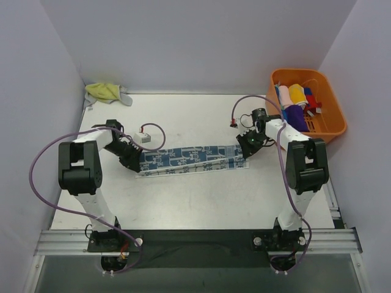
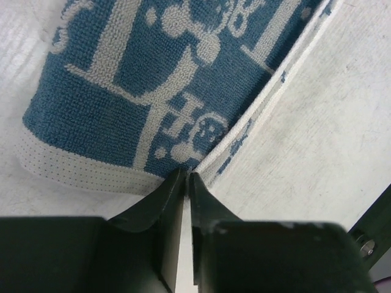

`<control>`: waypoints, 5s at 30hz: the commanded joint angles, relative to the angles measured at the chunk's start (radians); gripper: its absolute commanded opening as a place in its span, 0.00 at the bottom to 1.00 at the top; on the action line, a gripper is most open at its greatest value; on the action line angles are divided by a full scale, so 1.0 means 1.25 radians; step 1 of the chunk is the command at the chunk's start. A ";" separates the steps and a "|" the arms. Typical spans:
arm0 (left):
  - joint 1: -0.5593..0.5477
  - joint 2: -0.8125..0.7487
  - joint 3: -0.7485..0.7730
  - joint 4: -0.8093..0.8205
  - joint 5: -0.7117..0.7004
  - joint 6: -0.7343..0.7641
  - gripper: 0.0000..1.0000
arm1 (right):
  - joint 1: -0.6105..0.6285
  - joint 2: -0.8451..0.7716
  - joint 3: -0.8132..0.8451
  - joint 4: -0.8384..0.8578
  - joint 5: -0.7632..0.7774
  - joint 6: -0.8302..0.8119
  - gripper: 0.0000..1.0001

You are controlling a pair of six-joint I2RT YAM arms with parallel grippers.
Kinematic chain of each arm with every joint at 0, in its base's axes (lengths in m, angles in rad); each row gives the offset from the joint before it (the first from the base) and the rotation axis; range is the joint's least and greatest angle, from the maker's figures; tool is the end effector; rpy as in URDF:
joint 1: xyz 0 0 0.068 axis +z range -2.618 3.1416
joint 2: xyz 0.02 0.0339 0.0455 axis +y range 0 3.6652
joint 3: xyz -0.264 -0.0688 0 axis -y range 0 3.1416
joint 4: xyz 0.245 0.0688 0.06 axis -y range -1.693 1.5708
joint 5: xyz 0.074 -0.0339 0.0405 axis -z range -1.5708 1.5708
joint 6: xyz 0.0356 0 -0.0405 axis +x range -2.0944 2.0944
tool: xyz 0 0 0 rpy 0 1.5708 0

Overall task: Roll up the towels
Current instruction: Fold the towel

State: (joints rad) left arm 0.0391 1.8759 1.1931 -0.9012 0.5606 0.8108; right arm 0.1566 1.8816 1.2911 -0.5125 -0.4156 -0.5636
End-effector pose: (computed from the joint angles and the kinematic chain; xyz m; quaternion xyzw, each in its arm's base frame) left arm 0.3264 -0.0062 0.1531 0.3600 0.8910 -0.2546 0.1083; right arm 0.3787 0.0744 0.1832 -0.3801 0.8739 0.1507 0.2627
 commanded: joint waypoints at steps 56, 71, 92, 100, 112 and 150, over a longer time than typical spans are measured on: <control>-0.118 -0.181 -0.088 0.452 0.079 -0.538 0.39 | 0.073 0.106 0.305 -0.081 -0.069 0.393 0.18; -0.083 -0.024 -0.063 0.440 -0.070 -0.596 0.26 | 0.054 0.286 0.372 -0.081 0.069 0.420 0.12; -0.095 -0.243 -0.174 0.420 0.023 -0.526 0.50 | -0.026 0.108 0.251 -0.093 0.191 0.446 0.41; -0.104 -0.233 -0.174 0.415 0.028 -0.516 0.53 | -0.039 0.181 0.253 -0.093 0.221 0.440 0.38; -0.105 -0.188 -0.140 0.397 0.007 -0.520 0.55 | -0.033 0.245 0.288 -0.161 0.201 0.419 0.23; -0.105 -0.060 -0.127 0.404 0.012 -0.591 0.51 | 0.270 0.139 0.414 -0.193 0.092 0.507 0.00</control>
State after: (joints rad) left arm -0.0864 1.7710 1.0142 -0.4057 0.5720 0.0822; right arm 0.4725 2.0106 1.7634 -0.7155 -0.2592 0.0124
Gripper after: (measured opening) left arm 0.510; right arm 0.074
